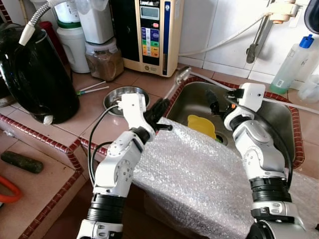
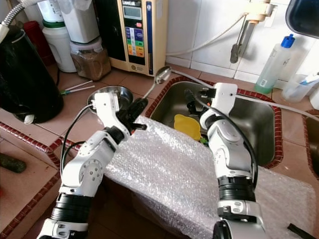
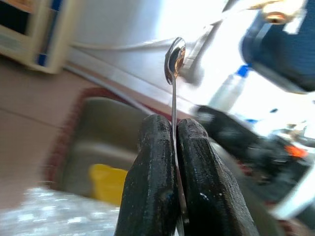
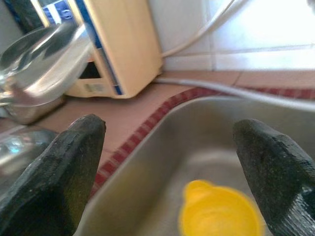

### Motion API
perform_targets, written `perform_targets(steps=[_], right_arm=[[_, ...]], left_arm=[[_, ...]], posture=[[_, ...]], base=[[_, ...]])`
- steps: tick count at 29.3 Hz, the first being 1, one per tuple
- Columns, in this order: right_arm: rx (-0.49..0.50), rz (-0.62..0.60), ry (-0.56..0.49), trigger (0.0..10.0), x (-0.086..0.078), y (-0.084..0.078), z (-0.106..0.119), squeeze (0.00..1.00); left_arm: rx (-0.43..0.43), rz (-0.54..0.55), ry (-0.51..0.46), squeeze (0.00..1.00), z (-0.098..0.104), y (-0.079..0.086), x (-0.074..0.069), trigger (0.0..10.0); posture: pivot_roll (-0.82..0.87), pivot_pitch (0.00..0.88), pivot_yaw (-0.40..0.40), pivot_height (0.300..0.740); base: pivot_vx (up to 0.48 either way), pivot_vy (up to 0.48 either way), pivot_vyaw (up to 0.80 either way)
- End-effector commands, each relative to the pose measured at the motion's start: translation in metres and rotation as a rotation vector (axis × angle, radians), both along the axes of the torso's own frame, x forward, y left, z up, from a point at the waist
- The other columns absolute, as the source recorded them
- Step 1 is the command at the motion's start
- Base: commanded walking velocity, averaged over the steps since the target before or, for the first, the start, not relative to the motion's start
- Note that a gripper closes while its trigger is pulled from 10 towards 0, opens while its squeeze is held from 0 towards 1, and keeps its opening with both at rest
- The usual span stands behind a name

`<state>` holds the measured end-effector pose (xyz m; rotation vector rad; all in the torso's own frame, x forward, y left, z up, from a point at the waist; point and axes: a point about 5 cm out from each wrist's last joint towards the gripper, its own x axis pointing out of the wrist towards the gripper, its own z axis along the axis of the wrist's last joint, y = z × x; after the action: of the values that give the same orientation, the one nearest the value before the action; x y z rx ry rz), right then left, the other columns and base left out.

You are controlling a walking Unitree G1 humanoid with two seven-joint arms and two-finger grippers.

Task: Kitchen organization

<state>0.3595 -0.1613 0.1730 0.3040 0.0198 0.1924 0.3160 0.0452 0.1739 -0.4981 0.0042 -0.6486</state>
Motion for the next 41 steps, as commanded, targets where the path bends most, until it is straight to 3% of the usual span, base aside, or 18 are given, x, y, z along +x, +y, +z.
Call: perform_targets(steps=[1, 7, 22, 28, 30, 38, 39, 40, 41], right_arm=[[0.049, 0.038, -0.009, 10.0, 0.001, 0.006, 0.007, 0.0], [0.066, 0.102, -0.034, 10.0, -0.002, 0.011, 0.014, 0.0], [0.092, 0.166, -0.086, 10.0, -0.015, 0.001, 0.02, 0.0], [0.14, 0.279, -0.084, 10.0, -0.02, 0.015, 0.022, 0.0], [0.216, 0.367, -0.103, 10.0, -0.025, 0.027, 0.029, 0.0], [0.195, 0.339, -0.081, 10.0, -0.023, 0.032, 0.024, 0.0], [0.196, 0.339, -0.079, 9.1, -0.023, 0.032, 0.024, 0.0], [0.196, 0.337, -0.077, 0.0, -0.023, 0.032, 0.024, 0.0], [0.196, 0.334, -0.076, 0.0, -0.022, 0.032, 0.024, 0.0]], left_arm=[[-0.013, -0.067, -0.02, 0.0, 0.005, -0.01, -0.005, 0.0], [-0.023, -0.095, -0.01, 0.0, 0.004, -0.018, -0.005, 0.0], [-0.032, -0.066, 0.014, 0.0, 0.002, -0.012, 0.001, 0.0], [-0.032, -0.12, 0.002, 0.0, 0.003, -0.02, -0.002, 0.0], [-0.042, -0.107, 0.025, 0.0, -0.001, -0.02, -0.001, 0.0], [-0.042, -0.161, -0.009, 0.0, 0.003, -0.025, -0.007, 0.0], [-0.043, -0.162, -0.009, 0.0, 0.003, -0.025, -0.007, 0.0], [-0.044, -0.163, -0.009, 0.0, 0.003, -0.026, -0.007, 0.0], [-0.044, -0.164, -0.01, 0.0, 0.003, -0.026, -0.007, 0.0]], posture=[[0.02, 0.0, 0.038, 0.74], [0.0, 0.0, 0.044, 0.74], [0.0, 0.0, 0.051, 0.74], [0.0, 0.0, 0.049, 0.74], [0.0, 0.0, 0.051, 0.74], [0.0, 0.0, 0.05, 0.74], [0.0, 0.0, 0.05, 0.74], [0.0, 0.0, 0.049, 0.74], [0.0, 0.0, 0.049, 0.74]], base=[[0.0, 0.0, 0.0], [0.0, 0.0, 0.0], [0.0, 0.0, 0.0], [0.0, 0.0, 0.0], [0.0, 0.0, 0.0], [0.0, 0.0, 0.0], [0.0, 0.0, 0.0], [0.0, 0.0, 0.0], [0.0, 0.0, 0.0]])
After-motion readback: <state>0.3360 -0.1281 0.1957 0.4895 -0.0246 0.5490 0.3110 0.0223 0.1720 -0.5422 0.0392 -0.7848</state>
